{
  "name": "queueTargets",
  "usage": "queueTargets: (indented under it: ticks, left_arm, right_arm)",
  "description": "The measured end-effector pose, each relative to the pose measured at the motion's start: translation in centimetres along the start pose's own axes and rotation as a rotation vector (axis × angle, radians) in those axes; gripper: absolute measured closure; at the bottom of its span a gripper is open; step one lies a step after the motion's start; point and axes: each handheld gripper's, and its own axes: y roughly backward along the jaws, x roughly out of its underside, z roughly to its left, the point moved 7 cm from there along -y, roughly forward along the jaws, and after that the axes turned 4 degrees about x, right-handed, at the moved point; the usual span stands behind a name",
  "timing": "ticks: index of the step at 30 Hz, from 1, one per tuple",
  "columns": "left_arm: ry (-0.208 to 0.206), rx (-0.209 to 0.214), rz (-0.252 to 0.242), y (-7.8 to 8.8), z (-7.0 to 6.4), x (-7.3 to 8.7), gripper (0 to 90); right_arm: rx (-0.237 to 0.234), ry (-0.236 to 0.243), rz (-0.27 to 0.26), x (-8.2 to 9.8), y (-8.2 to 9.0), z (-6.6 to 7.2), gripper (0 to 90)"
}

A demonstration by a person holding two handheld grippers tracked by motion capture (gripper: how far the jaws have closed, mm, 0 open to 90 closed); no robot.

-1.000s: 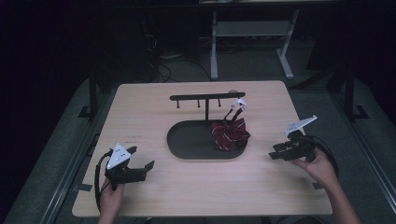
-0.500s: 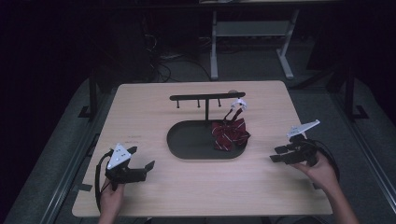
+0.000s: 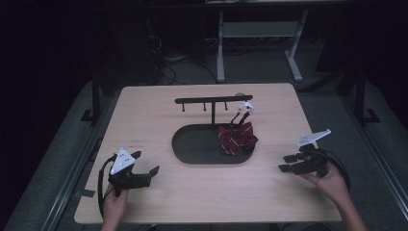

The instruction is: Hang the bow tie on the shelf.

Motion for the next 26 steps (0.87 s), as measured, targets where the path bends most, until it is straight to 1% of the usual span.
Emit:
queueTargets:
  ticks: [1,3,9,16,20,22,26]
  left_arm:
    - [0.000,0.000,0.000,0.0,0.0,0.0,13.0]
    - [0.000,0.000,0.002,0.0,0.0,0.0,13.0]
    - [0.000,0.001,0.001,0.0,0.0,0.0,13.0]
    - [-0.001,0.001,0.002,0.0,0.0,0.0,13.0]
    - [-0.001,0.000,0.003,0.0,0.0,0.1,13.0]
    - [-0.003,0.001,0.002,0.0,0.0,0.0,13.0]
    - [-0.001,-0.002,0.004,0.0,0.1,0.1,13.0]
  right_arm:
    - [0.000,-0.008,0.002,0.1,0.0,0.1,48.4]
    - [0.000,-0.001,0.000,0.3,0.0,0.2,48.4]
    - [0.002,-0.005,-0.006,0.7,0.0,0.5,47.4]
    - [0.007,-0.011,-0.026,1.3,0.3,0.8,46.4]
    - [0.012,-0.011,-0.031,1.6,0.4,1.0,45.7]
    - [0.021,-0.004,-0.036,1.6,0.5,1.1,45.1]
    - [0.032,-0.014,-0.043,1.8,0.5,1.3,43.4]
